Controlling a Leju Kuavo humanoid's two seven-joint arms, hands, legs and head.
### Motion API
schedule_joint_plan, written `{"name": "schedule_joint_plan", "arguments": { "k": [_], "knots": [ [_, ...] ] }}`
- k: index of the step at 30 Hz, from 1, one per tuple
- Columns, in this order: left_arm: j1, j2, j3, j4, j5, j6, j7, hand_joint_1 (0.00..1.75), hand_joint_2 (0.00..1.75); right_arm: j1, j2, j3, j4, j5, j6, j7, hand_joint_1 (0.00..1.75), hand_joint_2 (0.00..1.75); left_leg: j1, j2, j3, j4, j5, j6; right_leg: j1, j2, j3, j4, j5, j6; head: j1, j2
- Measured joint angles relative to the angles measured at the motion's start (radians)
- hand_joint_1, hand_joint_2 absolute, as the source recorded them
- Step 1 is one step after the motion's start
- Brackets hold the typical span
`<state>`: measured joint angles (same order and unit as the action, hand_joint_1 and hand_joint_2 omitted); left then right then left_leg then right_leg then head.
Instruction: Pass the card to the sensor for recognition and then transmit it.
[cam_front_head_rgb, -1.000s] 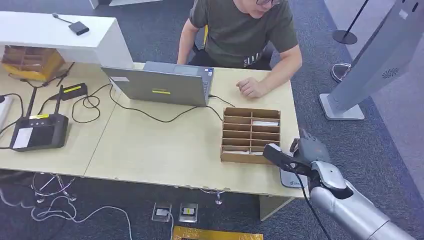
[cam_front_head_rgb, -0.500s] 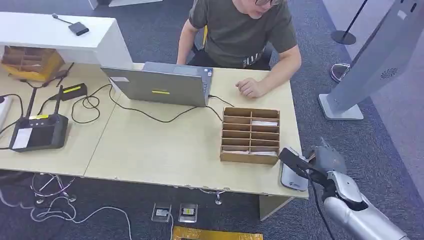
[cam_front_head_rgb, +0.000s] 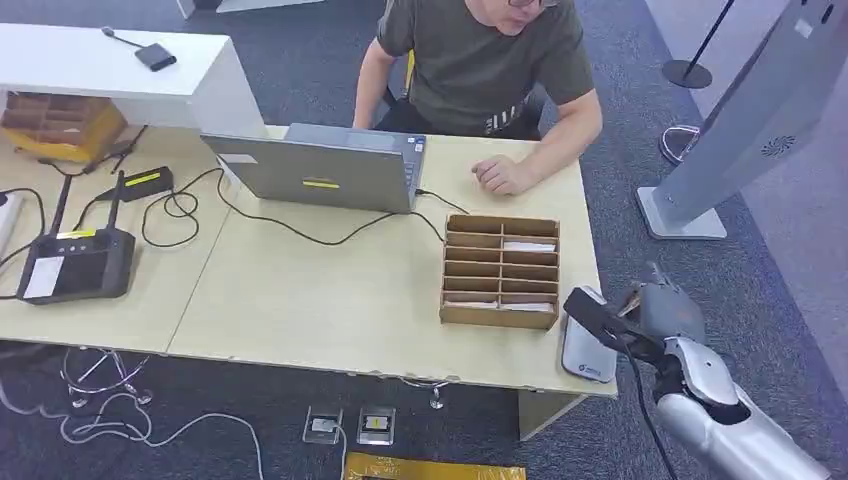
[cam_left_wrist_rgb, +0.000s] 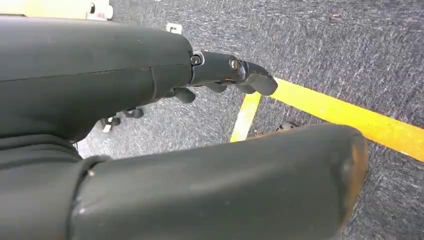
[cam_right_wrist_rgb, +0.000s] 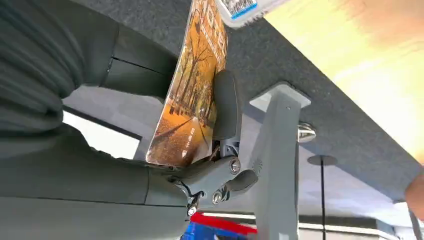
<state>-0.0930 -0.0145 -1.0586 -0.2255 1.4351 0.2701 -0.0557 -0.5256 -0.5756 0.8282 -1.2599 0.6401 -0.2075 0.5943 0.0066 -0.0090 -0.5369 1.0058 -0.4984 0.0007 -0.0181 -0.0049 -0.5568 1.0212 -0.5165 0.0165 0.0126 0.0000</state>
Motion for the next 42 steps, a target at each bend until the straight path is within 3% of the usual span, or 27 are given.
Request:
{"name": "schedule_joint_plan", "arguments": {
  "k": [15, 20, 26, 42],
  "knots": [
    [0.0, 0.0, 0.0, 0.0, 0.008, -0.005, -0.003, 0.0, 0.0, -0.069, -0.082, -0.176, -0.334, 0.093, 0.127, 0.085, 1.75, 1.75, 0.0, 0.0, 0.0, 0.0, 0.0, 0.0, 0.0, 0.0, 0.0, 0.0, 0.0, 0.0, 0.0, 0.0],
    [0.0, 0.001, 0.0, 0.0, 0.007, -0.006, -0.003, 0.0, 0.0, -0.091, -0.116, -0.218, -0.432, 0.111, 0.184, 0.087, 1.75, 1.75, 0.0, 0.0, 0.0, 0.0, 0.0, 0.0, 0.0, 0.0, 0.0, 0.0, 0.0, 0.0, 0.0, 0.0],
    [-0.001, -0.003, 0.0, 0.0, 0.023, 0.006, -0.003, 0.0, 0.0, -0.15, -0.112, -0.204, -0.49, 0.135, 0.24, 0.085, 1.75, 1.75, 0.0, 0.0, 0.0, 0.0, 0.0, 0.0, 0.0, 0.0, 0.0, 0.0, 0.0, 0.0, 0.0, 0.0],
    [-0.002, -0.014, 0.0, 0.0, 0.04, 0.027, -0.003, 0.0, 0.0, -0.234, -0.068, -0.122, -0.494, 0.146, 0.249, 0.082, 1.75, 1.75, 0.0, -0.001, -0.001, 0.0, 0.0, 0.0, 0.0, -0.001, 0.0, 0.0, 0.0, 0.0, 0.0, 0.0]
  ]
}}
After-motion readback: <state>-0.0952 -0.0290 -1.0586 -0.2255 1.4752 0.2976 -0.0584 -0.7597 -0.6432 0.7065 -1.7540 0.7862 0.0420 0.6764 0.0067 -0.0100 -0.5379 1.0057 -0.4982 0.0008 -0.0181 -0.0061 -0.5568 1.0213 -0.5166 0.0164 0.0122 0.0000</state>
